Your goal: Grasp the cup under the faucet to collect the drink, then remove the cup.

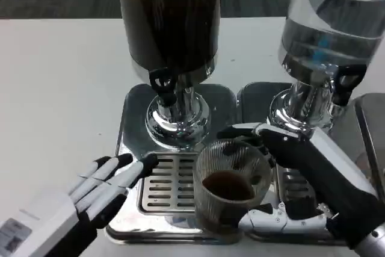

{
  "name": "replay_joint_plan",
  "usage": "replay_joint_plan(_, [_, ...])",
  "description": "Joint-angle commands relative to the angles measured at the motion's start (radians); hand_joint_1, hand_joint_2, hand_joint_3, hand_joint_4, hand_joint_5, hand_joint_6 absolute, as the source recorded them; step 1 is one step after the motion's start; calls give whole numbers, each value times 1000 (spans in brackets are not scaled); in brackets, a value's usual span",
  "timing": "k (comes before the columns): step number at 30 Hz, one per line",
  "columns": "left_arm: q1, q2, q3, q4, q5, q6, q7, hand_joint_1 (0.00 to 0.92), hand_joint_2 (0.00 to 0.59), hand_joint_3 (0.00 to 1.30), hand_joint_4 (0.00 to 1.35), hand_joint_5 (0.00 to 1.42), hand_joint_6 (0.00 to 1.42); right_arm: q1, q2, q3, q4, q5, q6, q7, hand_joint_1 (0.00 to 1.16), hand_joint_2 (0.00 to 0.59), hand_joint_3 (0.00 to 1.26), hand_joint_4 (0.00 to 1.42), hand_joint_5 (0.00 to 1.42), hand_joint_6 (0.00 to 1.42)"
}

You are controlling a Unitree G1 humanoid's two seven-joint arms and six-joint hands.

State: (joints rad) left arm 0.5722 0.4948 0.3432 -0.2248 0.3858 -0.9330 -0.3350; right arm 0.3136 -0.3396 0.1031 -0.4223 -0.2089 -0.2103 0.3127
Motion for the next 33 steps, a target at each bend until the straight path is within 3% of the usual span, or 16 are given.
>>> replay_joint_plan(1, [4,25,5,-8,24,-20,25,0,42,0,0,0,0,-17,1,-9,-29,26,-5,-1,779,243,484,578,636,687])
replay_joint_plan(8, [-3,58,-3,7,20,-13,32,0,41,0,0,0,0,-10,0,-10,-36,32,-2,0,774,248,485,578,636,687])
replay_joint_plan(33, [-16,75,-25,22,-16,19,35,0,48,0,0,0,0,0,-9,-27,-56,45,14,4,774,255,493,584,645,687])
